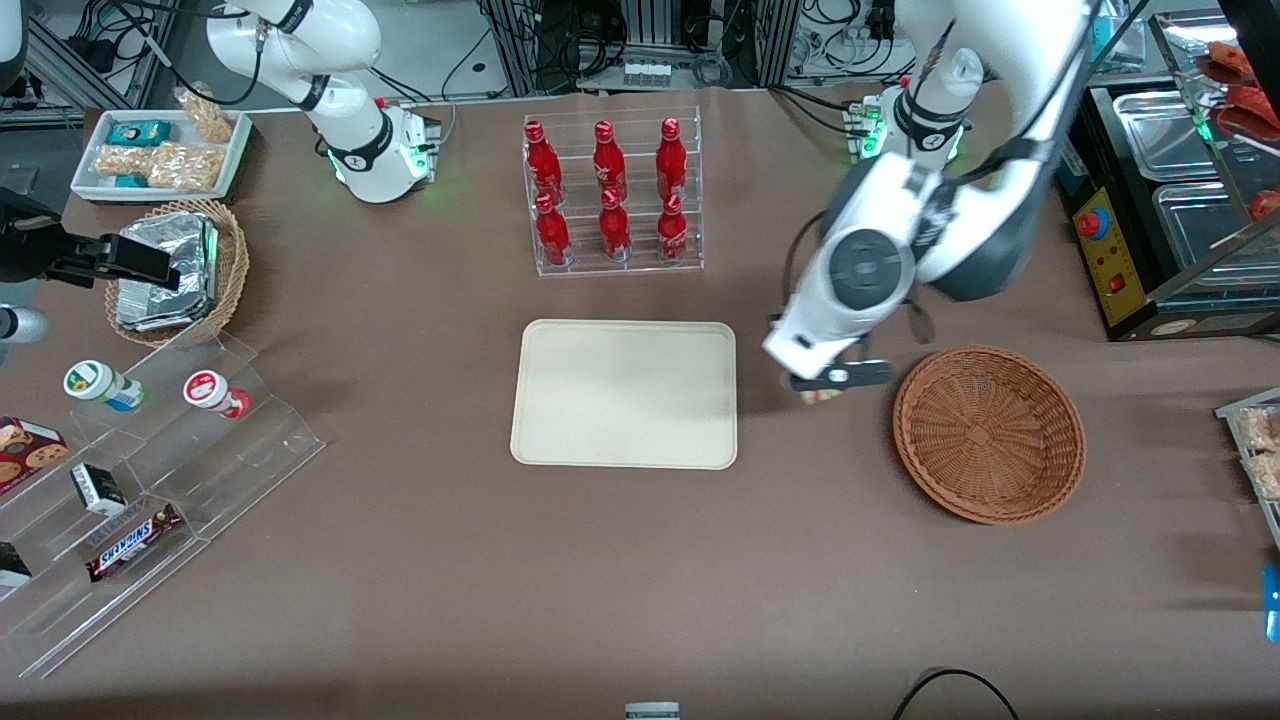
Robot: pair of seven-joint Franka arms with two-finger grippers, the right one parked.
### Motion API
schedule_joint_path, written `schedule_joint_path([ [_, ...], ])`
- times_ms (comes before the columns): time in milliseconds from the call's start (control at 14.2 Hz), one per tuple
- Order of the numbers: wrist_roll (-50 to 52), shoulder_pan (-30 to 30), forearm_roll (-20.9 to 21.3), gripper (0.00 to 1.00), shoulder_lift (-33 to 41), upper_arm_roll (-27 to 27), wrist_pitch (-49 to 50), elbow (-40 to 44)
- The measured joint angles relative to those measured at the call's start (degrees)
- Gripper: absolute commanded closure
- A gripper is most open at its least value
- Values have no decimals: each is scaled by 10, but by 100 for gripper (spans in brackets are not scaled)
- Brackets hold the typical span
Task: Place sandwich from basket to tray
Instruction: 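Carry the sandwich with the left gripper over the cream tray, then lower the sandwich onto the tray and open the left gripper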
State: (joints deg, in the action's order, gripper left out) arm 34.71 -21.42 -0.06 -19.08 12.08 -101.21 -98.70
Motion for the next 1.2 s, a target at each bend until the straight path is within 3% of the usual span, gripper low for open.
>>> schedule_joint_path([
  [282, 10, -61, -39, 86, -75, 0, -8, 78],
  [635, 94, -140, -43, 85, -179, 0, -42, 186],
  [1199, 121, -186, -31, 79, -266, -3, -132, 216],
])
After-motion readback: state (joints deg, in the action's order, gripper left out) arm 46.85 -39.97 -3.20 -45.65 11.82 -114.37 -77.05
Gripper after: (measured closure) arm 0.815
